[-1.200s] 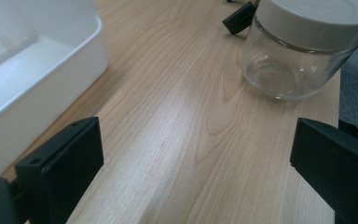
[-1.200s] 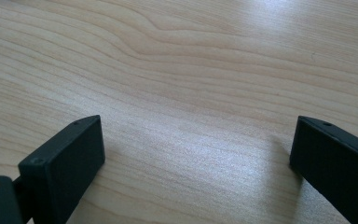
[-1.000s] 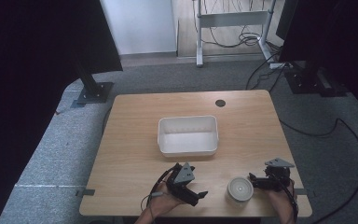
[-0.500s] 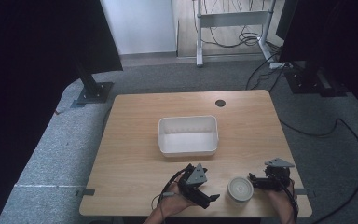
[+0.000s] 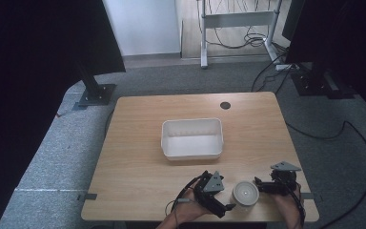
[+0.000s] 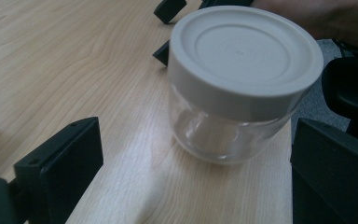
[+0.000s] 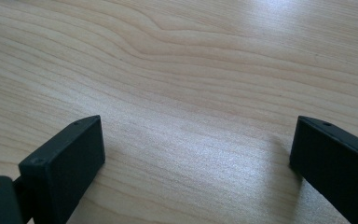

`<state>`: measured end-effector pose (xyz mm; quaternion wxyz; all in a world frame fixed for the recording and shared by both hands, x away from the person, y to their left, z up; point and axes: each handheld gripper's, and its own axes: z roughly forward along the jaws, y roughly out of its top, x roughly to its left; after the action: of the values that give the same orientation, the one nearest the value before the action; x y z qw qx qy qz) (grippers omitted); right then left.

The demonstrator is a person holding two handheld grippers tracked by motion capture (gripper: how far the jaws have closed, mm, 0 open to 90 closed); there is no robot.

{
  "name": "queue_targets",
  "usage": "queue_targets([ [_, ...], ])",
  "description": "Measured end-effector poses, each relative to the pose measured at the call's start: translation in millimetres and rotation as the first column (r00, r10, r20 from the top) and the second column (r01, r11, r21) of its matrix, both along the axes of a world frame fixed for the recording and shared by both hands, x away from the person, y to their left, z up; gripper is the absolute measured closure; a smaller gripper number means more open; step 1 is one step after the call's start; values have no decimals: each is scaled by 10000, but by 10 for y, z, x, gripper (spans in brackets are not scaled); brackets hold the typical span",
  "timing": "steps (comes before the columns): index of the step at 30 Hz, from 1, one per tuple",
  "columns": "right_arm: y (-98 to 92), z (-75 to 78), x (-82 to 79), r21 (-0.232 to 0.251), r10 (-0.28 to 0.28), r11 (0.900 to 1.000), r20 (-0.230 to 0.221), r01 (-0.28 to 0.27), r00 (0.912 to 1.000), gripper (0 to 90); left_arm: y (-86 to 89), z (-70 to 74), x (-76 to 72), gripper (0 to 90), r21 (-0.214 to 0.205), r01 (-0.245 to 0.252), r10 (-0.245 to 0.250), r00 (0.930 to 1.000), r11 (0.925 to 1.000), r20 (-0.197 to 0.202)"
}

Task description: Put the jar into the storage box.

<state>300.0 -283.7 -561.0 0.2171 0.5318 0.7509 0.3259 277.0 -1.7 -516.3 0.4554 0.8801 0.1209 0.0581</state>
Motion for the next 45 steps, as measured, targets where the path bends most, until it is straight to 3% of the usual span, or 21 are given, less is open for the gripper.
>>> queue_targets([
  [17,-3,0,1,-2,47,10000,4,-47,10000,27,-374,-85,-62,22,349,642,-650,9977,9973,217],
  [24,-3,0,2,-1,55,10000,1,-55,10000,27,-475,-104,-70,29,390,632,-642,9976,9972,253],
  [36,-5,0,3,0,79,10000,-2,-79,10000,28,-622,-166,-55,56,871,568,-610,9971,9946,453],
  [45,-6,0,3,1,86,10000,-1,-86,10000,28,-640,-155,-76,95,826,538,-584,9968,9951,537],
])
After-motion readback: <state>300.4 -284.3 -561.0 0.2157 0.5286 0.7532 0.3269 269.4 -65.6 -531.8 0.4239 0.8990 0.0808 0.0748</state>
